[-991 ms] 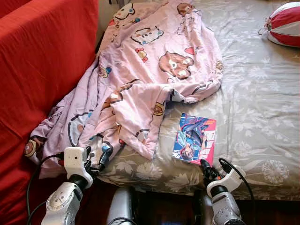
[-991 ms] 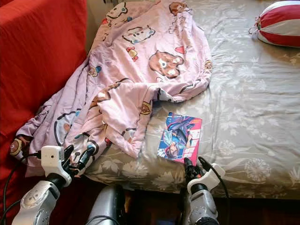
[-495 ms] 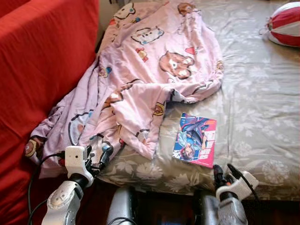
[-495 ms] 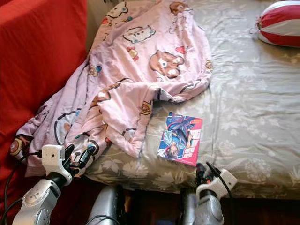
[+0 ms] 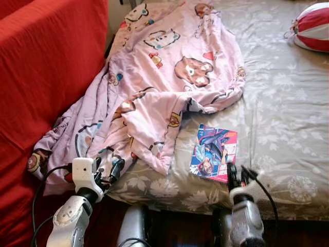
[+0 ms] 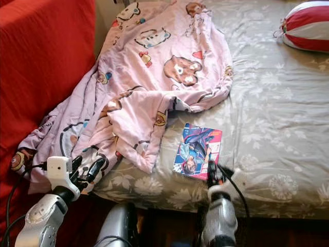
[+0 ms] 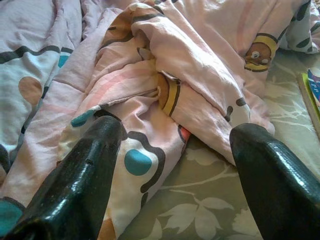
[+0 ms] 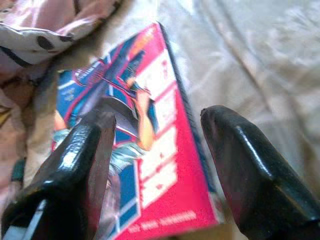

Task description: Clean up the room

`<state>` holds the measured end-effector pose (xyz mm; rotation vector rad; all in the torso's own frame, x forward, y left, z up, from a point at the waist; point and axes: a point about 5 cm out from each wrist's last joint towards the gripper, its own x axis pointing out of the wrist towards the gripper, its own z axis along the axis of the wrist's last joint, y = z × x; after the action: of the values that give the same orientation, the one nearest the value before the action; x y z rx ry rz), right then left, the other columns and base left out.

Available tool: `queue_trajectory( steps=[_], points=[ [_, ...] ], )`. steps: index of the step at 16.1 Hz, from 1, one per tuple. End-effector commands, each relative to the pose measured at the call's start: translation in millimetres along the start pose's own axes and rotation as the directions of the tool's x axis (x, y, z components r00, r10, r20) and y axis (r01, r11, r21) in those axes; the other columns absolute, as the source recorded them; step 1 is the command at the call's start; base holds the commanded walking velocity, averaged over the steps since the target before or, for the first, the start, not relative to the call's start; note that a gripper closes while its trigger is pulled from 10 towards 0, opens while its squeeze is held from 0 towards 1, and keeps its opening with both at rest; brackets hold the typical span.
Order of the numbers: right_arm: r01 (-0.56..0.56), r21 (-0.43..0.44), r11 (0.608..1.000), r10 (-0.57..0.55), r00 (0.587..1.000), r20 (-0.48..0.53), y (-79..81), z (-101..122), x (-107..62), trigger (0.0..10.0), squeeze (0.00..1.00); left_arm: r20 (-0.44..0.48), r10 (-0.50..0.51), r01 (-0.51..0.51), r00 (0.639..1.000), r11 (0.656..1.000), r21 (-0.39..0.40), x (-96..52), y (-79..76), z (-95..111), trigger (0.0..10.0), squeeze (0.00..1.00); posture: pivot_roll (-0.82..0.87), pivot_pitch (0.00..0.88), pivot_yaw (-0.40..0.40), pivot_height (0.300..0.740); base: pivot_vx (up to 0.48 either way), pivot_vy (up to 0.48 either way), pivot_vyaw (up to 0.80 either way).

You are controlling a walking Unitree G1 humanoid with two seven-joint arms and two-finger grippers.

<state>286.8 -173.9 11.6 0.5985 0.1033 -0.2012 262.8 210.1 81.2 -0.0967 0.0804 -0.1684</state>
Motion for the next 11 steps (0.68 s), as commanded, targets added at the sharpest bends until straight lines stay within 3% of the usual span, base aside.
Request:
queue_trajectory(
  steps=[1,4,11],
  points=[
    [0.016,0.004,1.000,-0.015,0.999,-0.037,-2.5,-8.4,-4.8,10.0,0.00,-0.014,0.025,-0.025,1.000,1.000,-0.007,-4.9,5.5,-5.1,10.0,0.00,0.14,0.184,0.099,0.603,0.000,0.000,0.00],
    [0.006,0.037,0.999,-0.002,0.994,-0.113,2.8,-12.6,1.3,10.0,0.00,-0.015,0.026,-0.026,1.000,1.000,-0.006,-5.2,5.1,-5.7,10.0,0.00,0.15,0.185,0.098,0.603,0.000,0.000,0.00],
    [0.070,0.070,0.995,-0.057,0.984,-0.171,-1.9,-15.9,2.6,10.0,0.00,-0.014,0.040,-0.040,0.999,0.999,0.000,-10.6,9.5,-5.6,10.0,0.00,0.17,0.186,0.100,0.603,0.000,0.000,0.00]
  ],
)
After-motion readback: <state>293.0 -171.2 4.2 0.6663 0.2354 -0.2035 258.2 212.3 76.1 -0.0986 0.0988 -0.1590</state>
